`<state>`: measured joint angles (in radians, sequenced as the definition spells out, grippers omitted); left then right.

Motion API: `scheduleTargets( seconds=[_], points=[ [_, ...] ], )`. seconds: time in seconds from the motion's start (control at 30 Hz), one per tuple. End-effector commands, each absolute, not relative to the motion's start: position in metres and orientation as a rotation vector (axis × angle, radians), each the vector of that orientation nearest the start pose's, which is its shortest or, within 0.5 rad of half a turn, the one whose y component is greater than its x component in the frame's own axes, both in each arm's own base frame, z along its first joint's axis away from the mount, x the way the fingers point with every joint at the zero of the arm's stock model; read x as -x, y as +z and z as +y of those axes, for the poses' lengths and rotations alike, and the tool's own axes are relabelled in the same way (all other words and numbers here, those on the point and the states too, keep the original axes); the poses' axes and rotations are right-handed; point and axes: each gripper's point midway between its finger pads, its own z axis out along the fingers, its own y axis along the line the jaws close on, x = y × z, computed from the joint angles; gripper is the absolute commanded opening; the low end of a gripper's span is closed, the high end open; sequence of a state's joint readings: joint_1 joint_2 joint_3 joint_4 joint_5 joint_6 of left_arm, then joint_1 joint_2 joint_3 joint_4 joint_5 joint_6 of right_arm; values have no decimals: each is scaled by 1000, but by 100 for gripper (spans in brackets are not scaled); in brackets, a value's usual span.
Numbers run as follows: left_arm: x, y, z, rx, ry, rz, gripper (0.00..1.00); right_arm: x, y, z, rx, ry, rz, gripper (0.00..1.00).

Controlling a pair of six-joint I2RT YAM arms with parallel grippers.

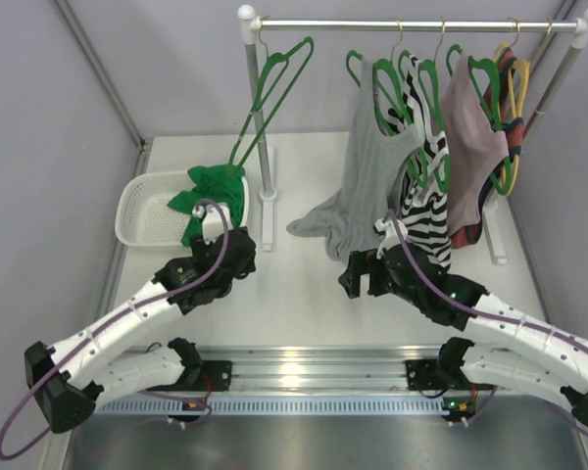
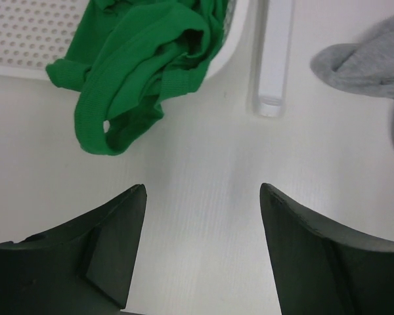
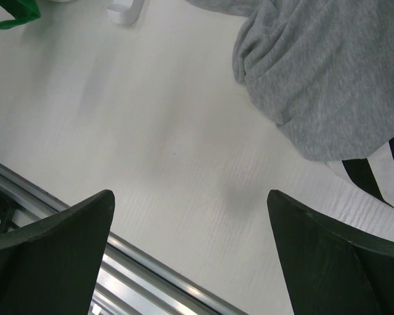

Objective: Place the tank top on the hanger

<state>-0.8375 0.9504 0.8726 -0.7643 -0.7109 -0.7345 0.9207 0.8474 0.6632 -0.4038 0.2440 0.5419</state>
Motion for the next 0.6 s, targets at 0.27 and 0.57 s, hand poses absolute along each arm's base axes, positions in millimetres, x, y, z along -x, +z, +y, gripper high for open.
scheduleTargets(
  seconds=[0.27,0.57],
  points=[
    [-274,170,-52,427,110,2205,72,-191,193,231,307,688,2098,100],
    [-267,134,-31,562,152,2253,71,-189,187,236,320,709,2108,100]
  ],
)
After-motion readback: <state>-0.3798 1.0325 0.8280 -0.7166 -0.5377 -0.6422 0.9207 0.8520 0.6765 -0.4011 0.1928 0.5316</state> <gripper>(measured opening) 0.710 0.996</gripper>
